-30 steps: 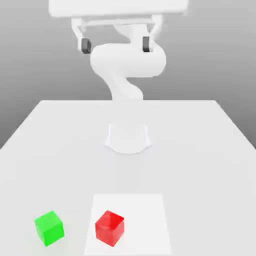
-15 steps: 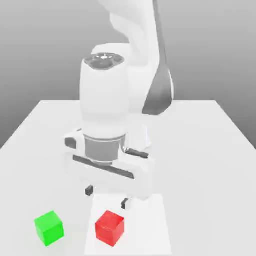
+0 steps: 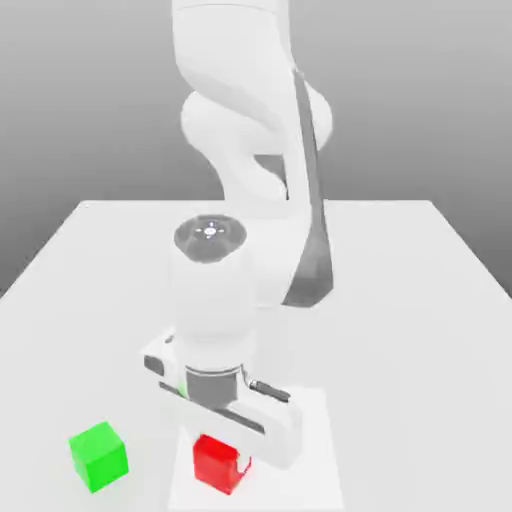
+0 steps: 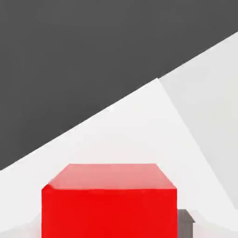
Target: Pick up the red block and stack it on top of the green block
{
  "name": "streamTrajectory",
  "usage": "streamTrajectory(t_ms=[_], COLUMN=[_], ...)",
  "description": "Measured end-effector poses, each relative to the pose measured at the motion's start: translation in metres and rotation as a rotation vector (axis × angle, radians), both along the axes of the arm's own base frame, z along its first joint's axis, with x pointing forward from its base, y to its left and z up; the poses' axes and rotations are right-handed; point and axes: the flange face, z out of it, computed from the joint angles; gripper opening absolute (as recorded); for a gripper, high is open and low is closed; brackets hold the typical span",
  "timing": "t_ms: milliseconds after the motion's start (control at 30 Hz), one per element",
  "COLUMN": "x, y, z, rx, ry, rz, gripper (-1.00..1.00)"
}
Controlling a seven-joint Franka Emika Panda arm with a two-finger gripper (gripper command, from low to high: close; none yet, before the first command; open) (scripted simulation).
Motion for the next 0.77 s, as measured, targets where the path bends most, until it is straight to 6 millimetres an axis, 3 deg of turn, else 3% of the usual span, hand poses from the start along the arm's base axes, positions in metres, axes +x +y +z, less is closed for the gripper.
streamTrajectory(t_ms=[100,467,533,633,667,767], x=[-0.001,-0.011,-0.013,-0.013,-0.014,-0.014], y=[-0.006,-0.132,-0.147,-0.151,-0.151,-0.151], z=[0.03,0.064,0.059,0.025,0.013,0.013], rx=[-0.001,-0.002,0.0,0.0,0.0,0.0], ry=[0.001,0.003,0.001,0.0,0.001,0.001], rz=[0.007,0.133,0.151,0.158,0.158,0.158], gripper=[-1.0,-1.0,-1.0,-1.0,1.0,1.0])
